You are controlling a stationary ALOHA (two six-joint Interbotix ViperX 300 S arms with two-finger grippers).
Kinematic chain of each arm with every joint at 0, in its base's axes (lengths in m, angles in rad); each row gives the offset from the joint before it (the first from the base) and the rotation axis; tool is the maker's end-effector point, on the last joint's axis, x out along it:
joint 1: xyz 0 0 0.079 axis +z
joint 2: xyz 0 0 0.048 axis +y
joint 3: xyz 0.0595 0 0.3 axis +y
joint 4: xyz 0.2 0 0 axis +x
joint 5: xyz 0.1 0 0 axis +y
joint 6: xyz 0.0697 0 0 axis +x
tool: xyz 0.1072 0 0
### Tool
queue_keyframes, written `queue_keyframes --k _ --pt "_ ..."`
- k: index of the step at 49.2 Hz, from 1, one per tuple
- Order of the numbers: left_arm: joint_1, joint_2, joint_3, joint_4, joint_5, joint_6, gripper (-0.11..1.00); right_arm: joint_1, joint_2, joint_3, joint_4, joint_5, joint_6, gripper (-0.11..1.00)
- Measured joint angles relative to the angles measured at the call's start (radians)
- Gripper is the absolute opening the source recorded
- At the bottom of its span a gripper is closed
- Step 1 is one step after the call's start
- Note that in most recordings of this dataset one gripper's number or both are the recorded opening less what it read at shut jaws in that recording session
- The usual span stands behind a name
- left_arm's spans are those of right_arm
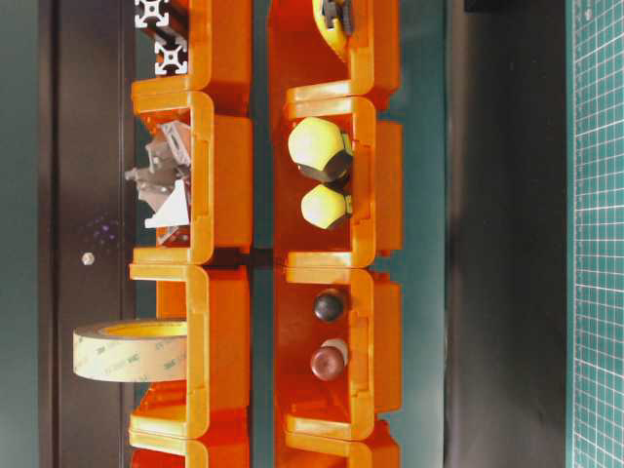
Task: Pick scraper from container rack with left arm.
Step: 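Close the left gripper on the brown scraper handle, then pull the scraper out of the rack and swing it over the mat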
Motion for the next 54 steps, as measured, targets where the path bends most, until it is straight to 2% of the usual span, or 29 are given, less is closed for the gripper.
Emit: queue_keyframes --k 10,14,31,41,48,54 --pt "-0.005 0.002 -0.012 0.0 0.012 0.002 0.38 0.0 0.002 0.0 0.0 -0.002 0.0 -0.01" --pt "-0.031 0.002 -0.028 -0.002 0.049 0.003 0.36 0.0 0.0 0.002 0.0 0.0 0.0 -0.01" --pt "-0.255 -0.009 -0.178 -0.003 0.276 0.006 0.21 0.0 0.0 0.02 0.0 -0.002 0.0 -0.01" --pt "-0.371 -0.018 -0.276 -0.005 0.416 0.011 0.21 0.0 -0.002 0.025 0.0 -0.003 0.0 -0.01" --pt "-0.434 -0.012 -0.345 -0.005 0.494 0.058 0.21 0.0 0.0 0.025 0.0 -0.002 0.0 -0.01" --pt "-0.483 0.023 -0.422 -0.005 0.5 0.147 0.21 0.0 -0.003 0.025 0.0 -0.003 0.0 -0.01"
